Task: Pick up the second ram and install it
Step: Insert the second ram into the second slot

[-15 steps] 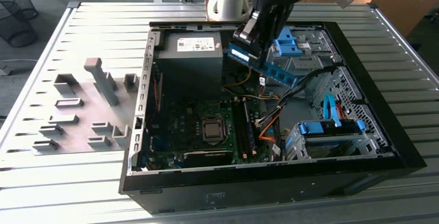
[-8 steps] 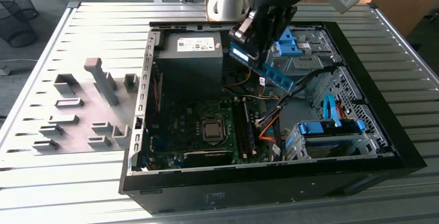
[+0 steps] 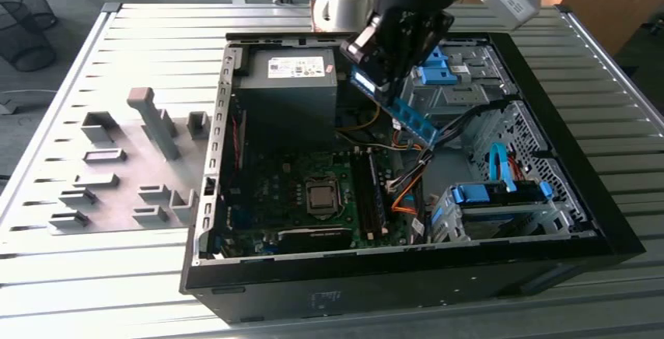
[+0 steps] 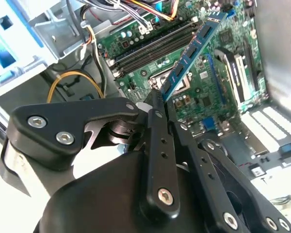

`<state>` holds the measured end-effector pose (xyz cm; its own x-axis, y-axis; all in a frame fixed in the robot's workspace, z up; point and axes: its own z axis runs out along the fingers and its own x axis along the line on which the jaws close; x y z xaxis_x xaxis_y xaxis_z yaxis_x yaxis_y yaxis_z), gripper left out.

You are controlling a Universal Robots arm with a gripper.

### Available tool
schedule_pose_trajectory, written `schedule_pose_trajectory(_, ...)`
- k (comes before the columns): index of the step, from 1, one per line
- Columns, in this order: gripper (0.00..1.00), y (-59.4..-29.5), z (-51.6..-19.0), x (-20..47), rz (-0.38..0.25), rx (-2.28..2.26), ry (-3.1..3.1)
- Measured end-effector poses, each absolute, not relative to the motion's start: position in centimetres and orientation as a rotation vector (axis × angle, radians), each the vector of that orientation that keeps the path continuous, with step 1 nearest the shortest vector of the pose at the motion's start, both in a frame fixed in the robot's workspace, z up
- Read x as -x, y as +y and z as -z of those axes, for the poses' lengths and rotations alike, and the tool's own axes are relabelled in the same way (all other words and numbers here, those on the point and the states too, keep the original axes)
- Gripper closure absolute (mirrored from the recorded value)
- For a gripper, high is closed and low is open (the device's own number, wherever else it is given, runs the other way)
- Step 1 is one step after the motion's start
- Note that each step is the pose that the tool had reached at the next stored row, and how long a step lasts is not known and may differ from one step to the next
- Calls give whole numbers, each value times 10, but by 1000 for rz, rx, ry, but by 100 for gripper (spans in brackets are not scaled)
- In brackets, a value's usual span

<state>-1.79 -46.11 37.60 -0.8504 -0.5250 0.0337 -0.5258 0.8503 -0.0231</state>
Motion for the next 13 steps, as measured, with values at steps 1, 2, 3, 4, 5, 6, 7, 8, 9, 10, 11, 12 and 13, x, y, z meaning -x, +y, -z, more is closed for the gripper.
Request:
schedule_pose_trajectory(1, 86, -461, -376, 18, -49, -825, -3004)
schedule_pose_trajectory(2, 86, -461, -376, 18, -49, -799, -3010)
schedule_pose_trajectory(3, 86, -461, -375, 18, -49, -771, -3017)
schedule_pose_trajectory(4, 86, -461, -375, 18, -49, -745, -3024)
schedule_pose_trajectory(5, 86, -461, -375, 18, -49, -718, -3030)
schedule_pose_trajectory(6, 86, -461, -375, 18, -49, -692, -3036)
schedule_pose_trajectory(7, 86, -461, -374, 18, -49, -665, -3041)
schedule_pose_trajectory(8, 86, -461, -374, 18, -49, -638, -3047)
schedule_pose_trajectory(9, 86, -461, -374, 18, -49, -612, -3052)
schedule_pose_trajectory(10, 86, -461, -374, 18, -49, -583, -3057)
schedule_pose_trajectory(11, 86, -461, -373, 18, -49, -556, -3062)
schedule_pose_trajectory(12, 86, -461, -373, 18, -49, -529, -3067)
schedule_pose_trajectory(13, 86, -461, -373, 18, -48, -503, -3071)
